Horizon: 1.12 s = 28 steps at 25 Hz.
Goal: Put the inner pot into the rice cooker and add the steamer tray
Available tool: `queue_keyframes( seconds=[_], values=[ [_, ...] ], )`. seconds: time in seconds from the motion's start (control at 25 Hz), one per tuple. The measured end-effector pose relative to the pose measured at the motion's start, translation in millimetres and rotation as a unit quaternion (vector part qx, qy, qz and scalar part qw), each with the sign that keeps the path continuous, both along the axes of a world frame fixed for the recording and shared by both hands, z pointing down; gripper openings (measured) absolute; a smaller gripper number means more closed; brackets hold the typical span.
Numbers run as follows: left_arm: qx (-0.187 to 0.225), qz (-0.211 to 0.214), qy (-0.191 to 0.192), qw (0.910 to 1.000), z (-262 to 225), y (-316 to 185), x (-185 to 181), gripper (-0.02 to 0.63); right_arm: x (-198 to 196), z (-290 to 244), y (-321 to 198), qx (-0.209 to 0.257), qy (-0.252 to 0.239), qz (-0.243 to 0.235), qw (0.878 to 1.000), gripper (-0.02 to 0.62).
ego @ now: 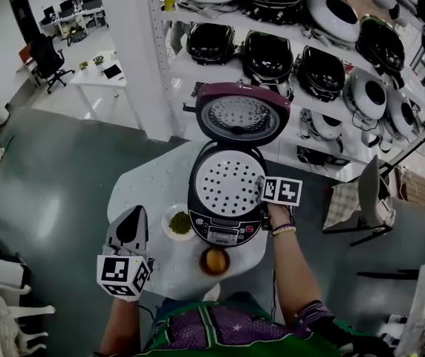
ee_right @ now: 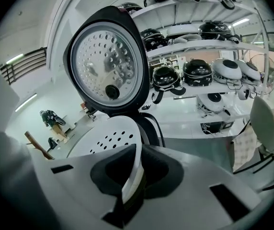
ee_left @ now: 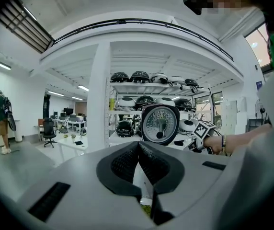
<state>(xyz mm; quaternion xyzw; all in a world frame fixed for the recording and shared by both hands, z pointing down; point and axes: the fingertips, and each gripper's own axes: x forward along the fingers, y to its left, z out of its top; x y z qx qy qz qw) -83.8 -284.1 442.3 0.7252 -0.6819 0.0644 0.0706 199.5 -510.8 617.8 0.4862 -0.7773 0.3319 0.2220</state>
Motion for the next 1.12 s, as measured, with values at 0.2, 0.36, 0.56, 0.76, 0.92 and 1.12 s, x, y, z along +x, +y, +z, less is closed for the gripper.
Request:
queue_keyframes(
  seconds=[0.2, 0.36, 0.56, 0.76, 0.92, 1.12],
  values=[
    [0.001, 0.002, -0.011, 0.9999, -6.0, 7.1, 0.3, 0.021, 2.4, -2.8, 6.1, 0.005, 0.006, -0.003, 1.000, 0.063],
    [0.006, 0.005, -0.020, 0.9998, -11.3, 13.7, 2.7, 0.021, 5.4, -4.2, 15.9, 0.009, 0.002, -0.002, 1.000, 0.089],
    [0.010, 0.014, -0.030, 0.9994, -15.5, 18.2, 9.1, 0.021, 19.7, -6.2, 25.6, 0.017, -0.007, 0.011, 1.000, 0.091],
    [0.013, 0.021, -0.033, 0.9992, -21.0, 26.0, 11.4, 0.021, 30.7, -11.5, 39.4, 0.022, -0.014, 0.022, 0.999, 0.091],
    [0.018, 0.026, -0.025, 0.9992, -26.2, 33.7, 9.2, 0.021, 35.9, -14.2, 53.6, 0.021, -0.016, 0.025, 0.999, 0.091],
    [0.022, 0.033, -0.025, 0.9989, -31.5, 42.0, 0.5, 0.021, 42.2, -27.2, 72.1, 0.031, -0.017, 0.040, 0.999, 0.091]
  ],
)
